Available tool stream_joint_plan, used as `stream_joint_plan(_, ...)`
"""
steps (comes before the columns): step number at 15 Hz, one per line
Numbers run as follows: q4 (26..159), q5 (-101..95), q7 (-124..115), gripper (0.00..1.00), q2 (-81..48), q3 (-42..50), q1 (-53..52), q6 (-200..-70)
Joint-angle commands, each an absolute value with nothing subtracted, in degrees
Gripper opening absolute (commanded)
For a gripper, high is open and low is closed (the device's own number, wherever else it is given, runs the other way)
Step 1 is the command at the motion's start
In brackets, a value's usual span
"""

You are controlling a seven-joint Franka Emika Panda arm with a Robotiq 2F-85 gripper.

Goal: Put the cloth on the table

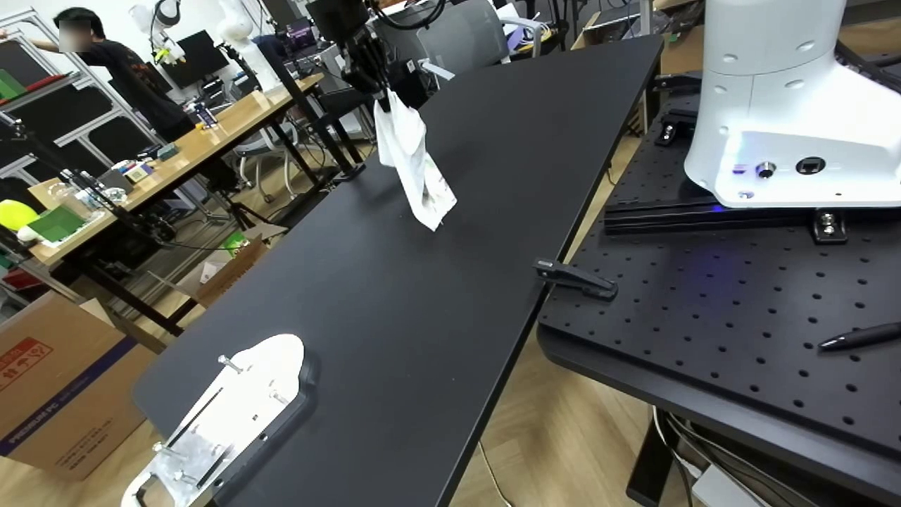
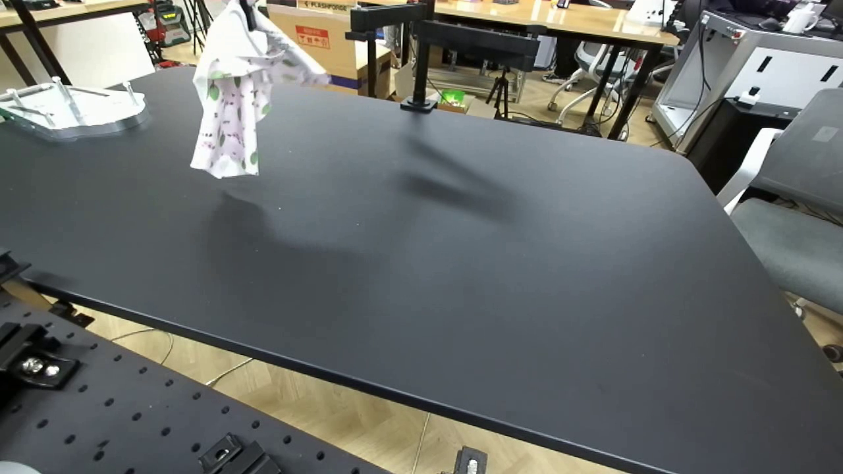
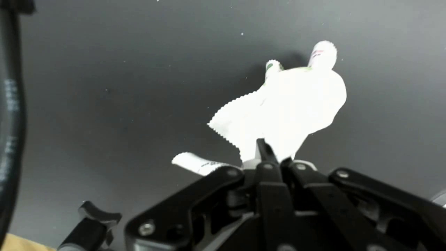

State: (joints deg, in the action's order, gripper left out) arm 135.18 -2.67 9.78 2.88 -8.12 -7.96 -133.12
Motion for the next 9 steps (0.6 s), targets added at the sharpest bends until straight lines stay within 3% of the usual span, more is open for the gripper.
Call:
stream_joint_plan(1,137.2,-2.7,11.4,0.01,3.2,-8.6,-8.8,-132.2)
stream_joint_plan(6,138.2,-6.2,12.0,0.01,1.5,-8.0,-8.1,-134.4)
stream_joint_plan(7,138.4,-7.4,12.2,0.28,1.1,-7.8,-7.9,-135.2)
stream_joint_plan(9,138.7,-9.2,12.4,0.36,0.4,-7.6,-7.5,-136.0)
